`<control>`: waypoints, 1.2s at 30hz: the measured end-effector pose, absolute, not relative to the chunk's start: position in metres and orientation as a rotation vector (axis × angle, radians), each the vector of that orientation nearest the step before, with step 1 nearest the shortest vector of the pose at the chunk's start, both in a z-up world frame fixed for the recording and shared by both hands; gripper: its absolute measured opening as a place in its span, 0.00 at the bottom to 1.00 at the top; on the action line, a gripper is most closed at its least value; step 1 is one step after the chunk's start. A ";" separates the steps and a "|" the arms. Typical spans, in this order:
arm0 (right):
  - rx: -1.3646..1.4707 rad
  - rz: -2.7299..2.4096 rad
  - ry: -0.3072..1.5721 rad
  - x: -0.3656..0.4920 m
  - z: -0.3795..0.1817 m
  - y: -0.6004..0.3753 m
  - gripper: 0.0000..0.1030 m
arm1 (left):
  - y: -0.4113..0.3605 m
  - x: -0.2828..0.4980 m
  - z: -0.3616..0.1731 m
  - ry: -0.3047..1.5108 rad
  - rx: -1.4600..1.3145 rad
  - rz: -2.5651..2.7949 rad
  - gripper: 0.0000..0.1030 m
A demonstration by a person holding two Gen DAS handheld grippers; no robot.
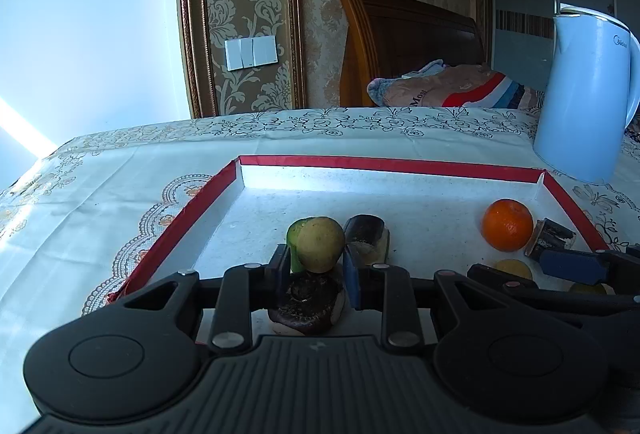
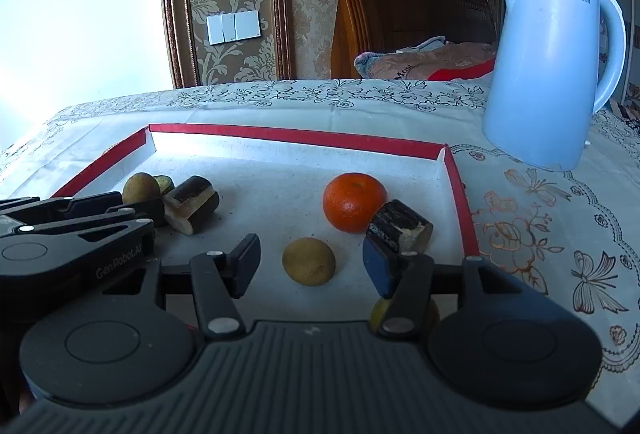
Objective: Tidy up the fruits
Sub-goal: 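Lower both kiwis onto the tray floor and open both grippers, then withdraw the left gripper toward the orange while the right moves to the dark green fruit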
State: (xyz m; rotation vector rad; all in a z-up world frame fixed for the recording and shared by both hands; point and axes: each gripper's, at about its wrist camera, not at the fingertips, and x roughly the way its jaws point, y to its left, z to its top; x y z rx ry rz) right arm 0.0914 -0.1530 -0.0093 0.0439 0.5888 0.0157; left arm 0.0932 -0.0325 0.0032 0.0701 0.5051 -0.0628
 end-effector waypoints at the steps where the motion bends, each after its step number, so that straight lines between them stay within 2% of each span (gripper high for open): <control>1: 0.047 0.015 0.585 0.091 -0.009 -0.153 0.56 | -0.032 0.093 0.003 0.507 0.066 -0.062 0.28; 5: 0.060 0.003 0.575 0.089 -0.007 -0.156 0.58 | -0.024 0.096 0.001 0.540 0.020 -0.051 0.53; 7: 0.071 0.010 0.577 0.089 -0.007 -0.158 0.61 | -0.019 0.096 0.002 0.548 -0.012 -0.058 0.53; 18: 0.043 0.019 0.550 0.077 -0.004 -0.152 0.61 | -0.017 0.089 0.004 0.528 -0.003 -0.051 0.53; 36: 0.058 0.025 0.542 0.062 -0.002 -0.156 0.67 | -0.013 0.069 0.007 0.505 0.007 -0.051 0.53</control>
